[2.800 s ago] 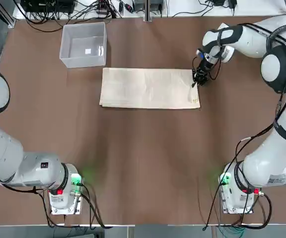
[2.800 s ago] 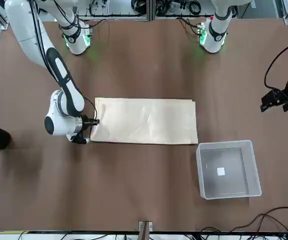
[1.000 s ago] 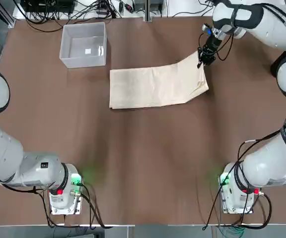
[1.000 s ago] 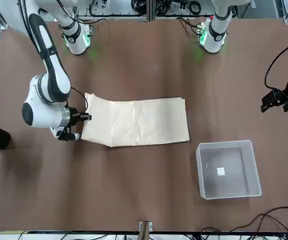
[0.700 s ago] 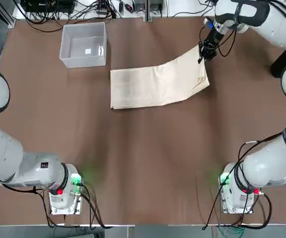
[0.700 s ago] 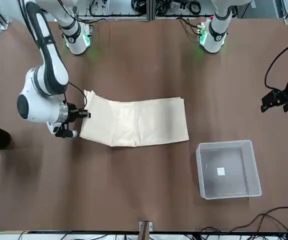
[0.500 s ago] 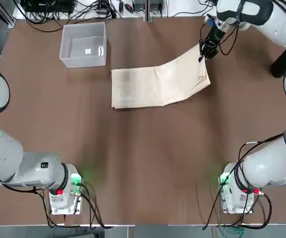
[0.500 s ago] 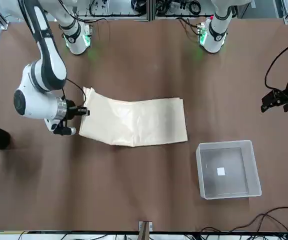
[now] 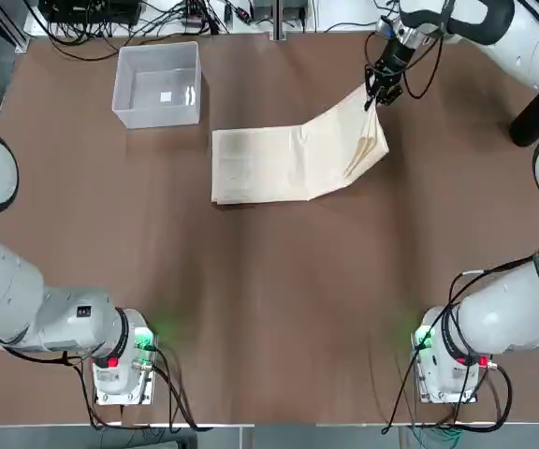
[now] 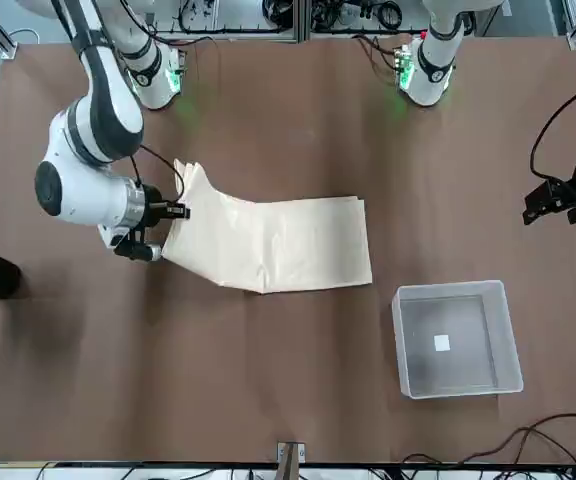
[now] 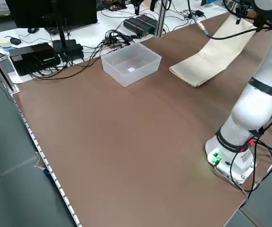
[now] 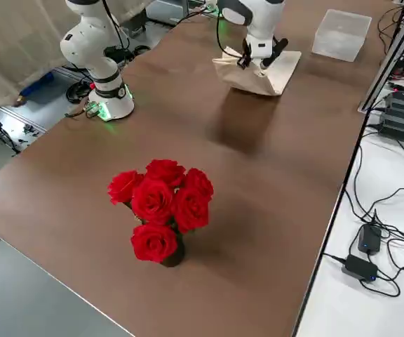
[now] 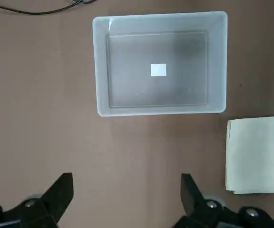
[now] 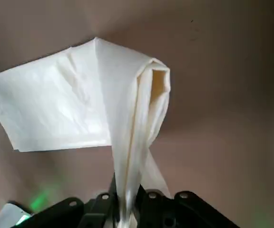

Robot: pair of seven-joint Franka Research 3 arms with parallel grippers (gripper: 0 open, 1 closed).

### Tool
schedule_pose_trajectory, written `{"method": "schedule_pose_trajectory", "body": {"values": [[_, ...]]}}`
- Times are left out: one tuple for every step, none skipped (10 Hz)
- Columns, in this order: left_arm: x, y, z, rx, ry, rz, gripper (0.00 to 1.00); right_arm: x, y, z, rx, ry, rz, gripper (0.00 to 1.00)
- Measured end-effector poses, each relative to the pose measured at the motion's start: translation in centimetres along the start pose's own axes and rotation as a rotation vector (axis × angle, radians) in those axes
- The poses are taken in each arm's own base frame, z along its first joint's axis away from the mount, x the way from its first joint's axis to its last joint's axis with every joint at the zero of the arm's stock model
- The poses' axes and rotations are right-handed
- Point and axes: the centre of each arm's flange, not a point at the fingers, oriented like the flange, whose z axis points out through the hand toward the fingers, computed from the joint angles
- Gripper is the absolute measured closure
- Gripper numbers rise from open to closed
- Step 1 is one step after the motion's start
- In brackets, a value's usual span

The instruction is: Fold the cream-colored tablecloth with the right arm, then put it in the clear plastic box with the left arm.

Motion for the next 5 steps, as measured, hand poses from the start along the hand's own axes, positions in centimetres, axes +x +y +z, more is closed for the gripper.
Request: {"method": "schedule_pose_trajectory", "body": {"values": [[0.0, 0.0, 0.0, 0.0, 0.0, 0.0, 0.0, -0.4, -0.8, -0.6, -0.002, -0.007, 0.009, 0.92], [0.0, 0.0, 0.0, 0.0, 0.0, -0.001, 0.0, -0.7, -1.6, -1.0, -0.003, -0.007, 0.021, 0.92], [0.0, 0.0, 0.0, 0.0, 0.0, -0.001, 0.0, -1.0, -2.5, -1.0, -0.005, -0.005, 0.029, 0.92], [0.0, 0.0, 0.0, 0.0, 0.0, -0.001, 0.0, -1.5, -3.4, -0.8, -0.009, -0.005, 0.037, 0.92], [0.0, -0.1, 0.0, 0.0, 0.0, -0.001, 0.0, -2.1, -4.5, -0.5, -0.013, -0.005, 0.043, 0.92]]}}
